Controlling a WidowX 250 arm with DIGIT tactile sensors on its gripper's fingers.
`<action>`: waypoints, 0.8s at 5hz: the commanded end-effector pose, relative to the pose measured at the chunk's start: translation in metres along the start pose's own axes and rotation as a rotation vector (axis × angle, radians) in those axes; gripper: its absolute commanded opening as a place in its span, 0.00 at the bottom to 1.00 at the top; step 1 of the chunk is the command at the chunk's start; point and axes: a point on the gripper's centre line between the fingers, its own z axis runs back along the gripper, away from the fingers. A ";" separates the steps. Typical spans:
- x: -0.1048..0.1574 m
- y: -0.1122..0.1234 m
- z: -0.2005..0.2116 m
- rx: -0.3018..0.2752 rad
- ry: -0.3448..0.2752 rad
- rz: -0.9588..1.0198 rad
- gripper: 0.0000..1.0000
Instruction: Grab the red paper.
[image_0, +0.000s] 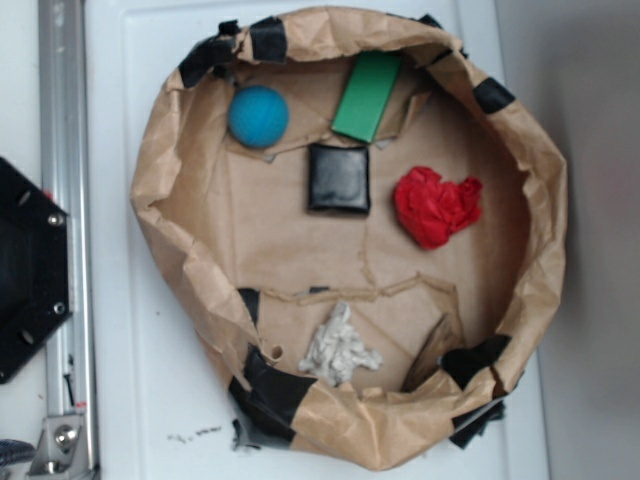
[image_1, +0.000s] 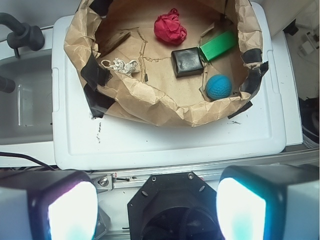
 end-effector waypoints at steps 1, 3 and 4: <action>0.000 0.000 0.000 0.000 0.000 0.000 1.00; 0.063 0.026 -0.039 -0.034 -0.041 0.031 1.00; 0.092 0.032 -0.062 -0.041 -0.101 -0.022 1.00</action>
